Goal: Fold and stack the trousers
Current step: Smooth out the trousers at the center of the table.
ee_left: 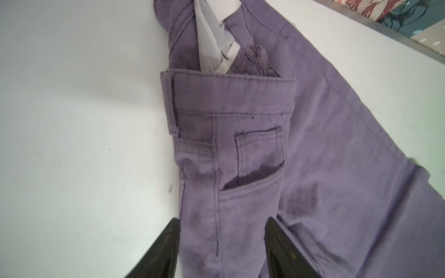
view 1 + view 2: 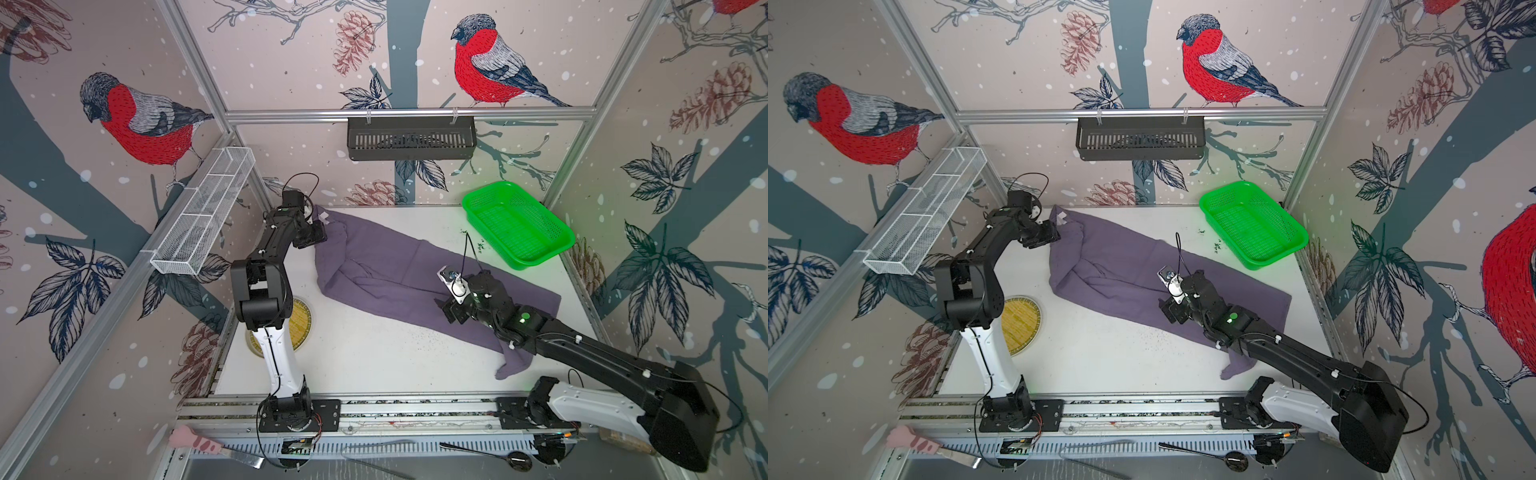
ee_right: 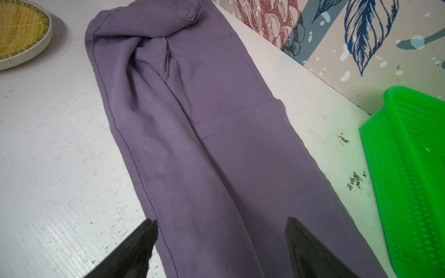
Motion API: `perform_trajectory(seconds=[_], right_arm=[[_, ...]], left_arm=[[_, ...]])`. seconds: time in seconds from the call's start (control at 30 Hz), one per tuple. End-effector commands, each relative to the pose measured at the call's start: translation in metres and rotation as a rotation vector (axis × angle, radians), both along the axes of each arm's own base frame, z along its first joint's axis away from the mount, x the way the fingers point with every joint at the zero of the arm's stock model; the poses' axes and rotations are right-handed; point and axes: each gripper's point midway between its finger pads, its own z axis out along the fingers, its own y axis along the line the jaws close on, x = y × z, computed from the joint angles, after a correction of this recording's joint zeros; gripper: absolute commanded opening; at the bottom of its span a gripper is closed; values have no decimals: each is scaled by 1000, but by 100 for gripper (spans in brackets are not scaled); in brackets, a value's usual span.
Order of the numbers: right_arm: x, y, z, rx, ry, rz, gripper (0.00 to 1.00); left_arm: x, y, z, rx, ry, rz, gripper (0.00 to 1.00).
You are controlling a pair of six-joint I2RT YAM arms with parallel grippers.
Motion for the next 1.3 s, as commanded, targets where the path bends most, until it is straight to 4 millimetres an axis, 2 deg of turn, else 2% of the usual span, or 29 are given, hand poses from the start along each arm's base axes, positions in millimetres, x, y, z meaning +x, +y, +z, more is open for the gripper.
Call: perform_trajectory(seconds=[0.0, 0.1, 0.2, 0.33, 0.43, 0.6, 0.77, 0.87, 0.93, 1.1, 1.27], right_arm=[[-1, 5, 3, 43, 8, 3, 86], [-4, 4, 2, 48, 18, 4, 86], [-5, 3, 1, 50, 19, 2, 86], [-4, 1, 1, 44, 17, -10, 86], [-4, -1, 1, 38, 17, -13, 86], [-3, -4, 1, 27, 9, -22, 87], [-2, -5, 2, 25, 6, -27, 87], [-2, -6, 2, 26, 3, -33, 86], [-1, -7, 2, 22, 2, -36, 87], [1, -8, 1, 20, -3, -45, 87], [5, -7, -5, 13, 2, -51, 87]], left_arm=[[19, 4, -4, -14, -30, 17, 52], [27, 9, -12, 13, -20, 21, 49], [32, 5, -20, -7, -8, 12, 44], [33, 1, -30, -35, 2, 8, 36], [30, 7, -39, -4, 36, 16, 35], [32, 0, -43, -42, 30, -1, 29], [33, -2, -50, -54, 43, 0, 16], [35, -1, -42, -49, 30, 3, 4], [35, 1, -32, -38, 21, 8, 0], [34, 7, 6, 8, -36, 24, 0], [21, 16, 31, 67, -50, 44, 1]])
